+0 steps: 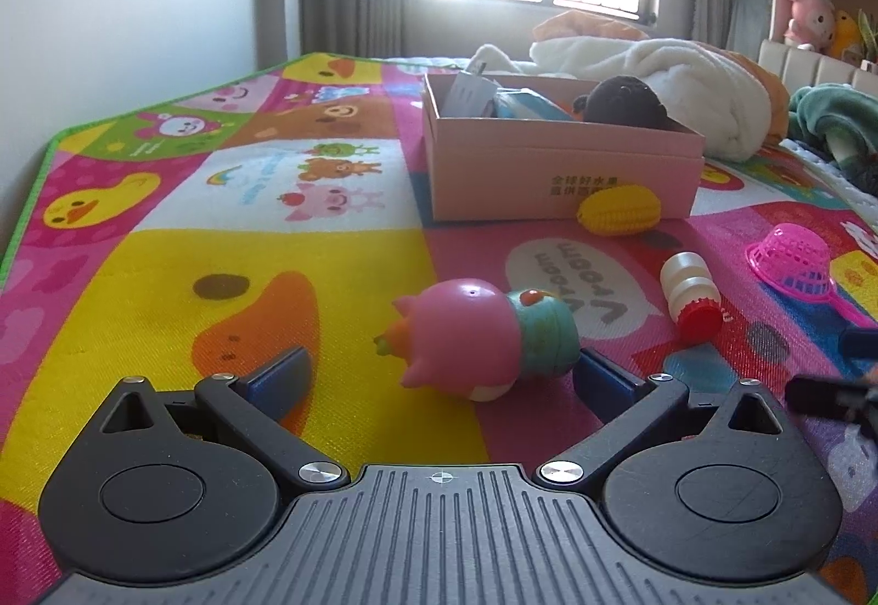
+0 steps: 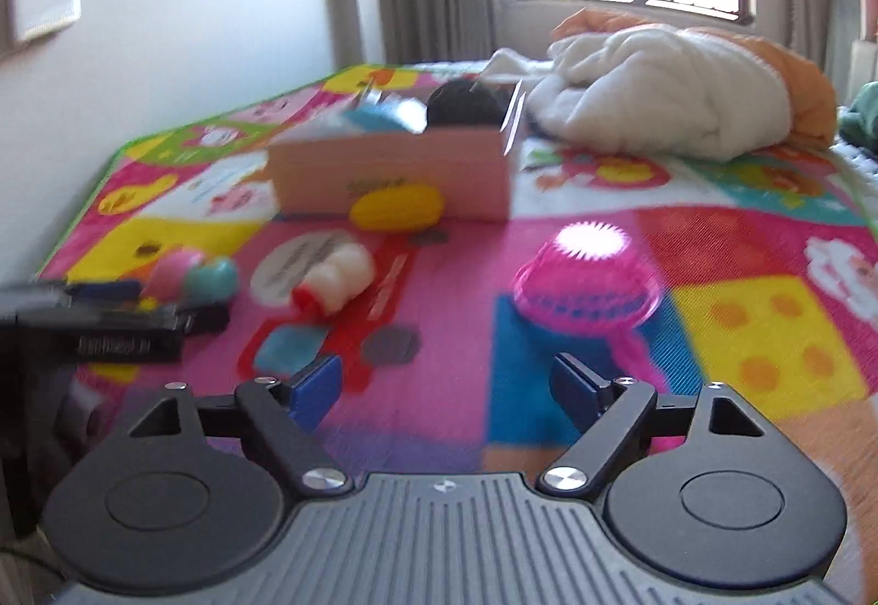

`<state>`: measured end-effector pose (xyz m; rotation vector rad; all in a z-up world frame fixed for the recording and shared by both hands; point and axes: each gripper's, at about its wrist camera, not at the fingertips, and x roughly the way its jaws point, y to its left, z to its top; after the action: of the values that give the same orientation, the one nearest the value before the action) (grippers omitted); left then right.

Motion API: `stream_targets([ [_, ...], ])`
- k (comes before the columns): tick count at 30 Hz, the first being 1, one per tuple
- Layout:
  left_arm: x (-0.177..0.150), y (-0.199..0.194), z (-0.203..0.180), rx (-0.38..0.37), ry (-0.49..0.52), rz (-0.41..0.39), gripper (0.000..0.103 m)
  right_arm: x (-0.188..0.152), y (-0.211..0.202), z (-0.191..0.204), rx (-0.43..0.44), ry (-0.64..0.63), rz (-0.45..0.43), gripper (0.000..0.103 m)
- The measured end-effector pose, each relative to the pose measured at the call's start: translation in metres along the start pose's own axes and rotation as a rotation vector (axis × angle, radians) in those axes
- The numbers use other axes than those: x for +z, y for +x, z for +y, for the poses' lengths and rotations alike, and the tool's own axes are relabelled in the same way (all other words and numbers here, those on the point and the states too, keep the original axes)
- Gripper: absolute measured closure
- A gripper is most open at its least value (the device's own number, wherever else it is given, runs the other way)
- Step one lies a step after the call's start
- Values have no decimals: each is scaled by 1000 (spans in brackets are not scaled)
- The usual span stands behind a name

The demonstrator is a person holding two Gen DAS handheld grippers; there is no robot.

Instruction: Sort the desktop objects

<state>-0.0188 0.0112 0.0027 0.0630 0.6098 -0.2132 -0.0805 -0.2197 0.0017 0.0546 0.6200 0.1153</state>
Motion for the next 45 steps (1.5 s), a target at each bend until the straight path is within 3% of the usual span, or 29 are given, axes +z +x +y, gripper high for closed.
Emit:
stream_targets([
  [2, 7, -4, -2, -3, -10, 43, 0, -8, 2, 7, -28, -36, -30, 17],
  [6, 21, -8, -1, -172, -95, 102, 0, -12, 1, 5, -27, -22, -46, 12],
  [13, 45, 27, -18, -218, -81, 169, 0, -16, 1, 6, -41, -23, -62, 5],
  [20, 53, 43, -28, -105, 43, 186, 0, -17, 1, 6, -48, -25, -62, 0],
  [24, 45, 37, -21, -23, 55, 182, 0, -17, 2, 6, -47, -24, -62, 0],
  [29, 38, 25, -6, -18, 39, 154, 0, -18, 2, 8, -50, -27, -62, 0],
  [35, 47, 28, -1, -84, -15, 113, 0, -18, 2, 9, -53, -30, -62, 0],
  [36, 48, 30, -2, -97, -27, 112, 3, -18, 2, 9, -55, -32, -62, 0],
  [38, 50, 35, -6, -100, -18, 129, 31, -18, 2, 10, -60, -37, -62, 0],
  [43, 43, 13, -3, -101, 1, 100, 34, -6, 2, 14, -70, -58, -13, 0],
  [45, 36, -2, 2, -106, -1, 104, 34, 4, -2, 18, -35, -71, -26, 0],
])
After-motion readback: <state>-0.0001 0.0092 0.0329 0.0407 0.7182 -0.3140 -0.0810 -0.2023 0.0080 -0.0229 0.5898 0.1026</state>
